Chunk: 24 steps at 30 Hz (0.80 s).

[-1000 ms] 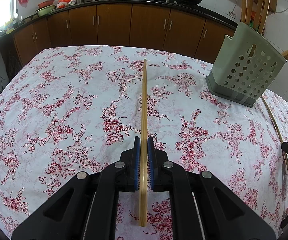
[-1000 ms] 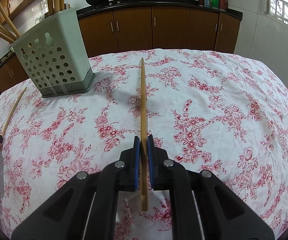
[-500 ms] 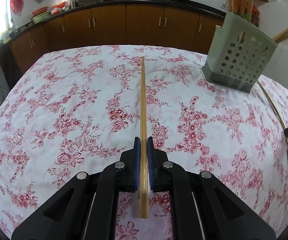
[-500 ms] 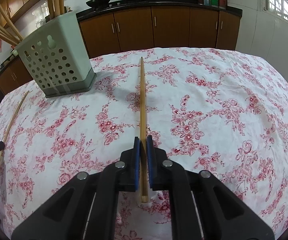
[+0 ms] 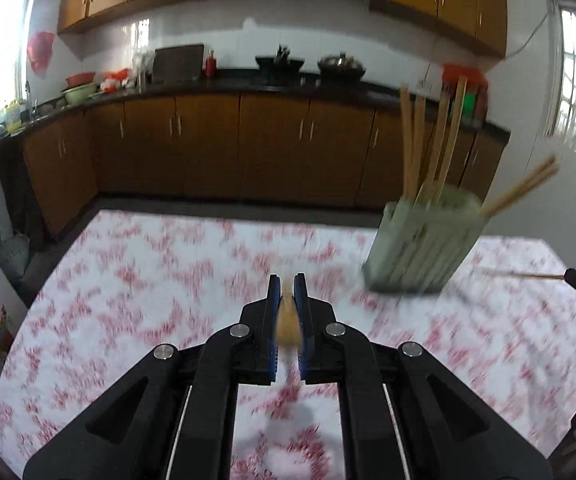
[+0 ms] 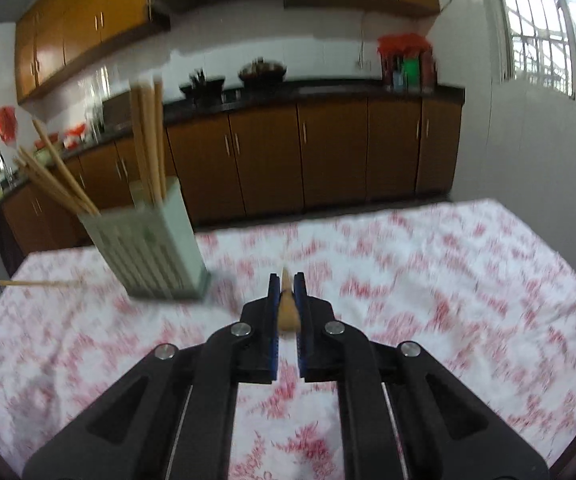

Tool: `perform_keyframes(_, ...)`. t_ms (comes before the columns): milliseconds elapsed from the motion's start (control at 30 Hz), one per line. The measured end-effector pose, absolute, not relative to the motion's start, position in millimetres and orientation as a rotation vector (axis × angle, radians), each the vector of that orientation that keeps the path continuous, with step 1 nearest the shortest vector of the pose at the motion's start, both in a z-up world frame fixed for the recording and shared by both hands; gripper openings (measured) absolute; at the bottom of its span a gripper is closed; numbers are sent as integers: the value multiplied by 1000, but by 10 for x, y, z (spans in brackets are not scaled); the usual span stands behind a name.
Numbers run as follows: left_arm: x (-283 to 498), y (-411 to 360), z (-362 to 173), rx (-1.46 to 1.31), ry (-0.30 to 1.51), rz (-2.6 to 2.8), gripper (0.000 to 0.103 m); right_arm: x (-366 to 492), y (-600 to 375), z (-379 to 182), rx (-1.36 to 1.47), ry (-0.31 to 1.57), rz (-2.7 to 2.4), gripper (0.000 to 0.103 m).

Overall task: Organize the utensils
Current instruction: 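Lift both chopsticks upright and carry them over the green holder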

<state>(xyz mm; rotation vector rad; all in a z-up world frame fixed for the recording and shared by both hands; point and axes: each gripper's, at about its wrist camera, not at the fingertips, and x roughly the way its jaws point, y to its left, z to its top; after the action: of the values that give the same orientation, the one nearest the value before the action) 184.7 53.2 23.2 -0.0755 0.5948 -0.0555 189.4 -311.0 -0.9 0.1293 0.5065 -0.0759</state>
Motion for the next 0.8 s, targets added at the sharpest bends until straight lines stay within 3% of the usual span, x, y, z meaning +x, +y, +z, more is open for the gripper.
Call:
perform_keyframes(500,1701,325,992,-130,422,-200,8,1643,-2903,1078,243,256,155,8)
perform_keyframes(800,1782,-169,1590,-176,174,-262,8,1796,-2679,1485,223,114,173,8)
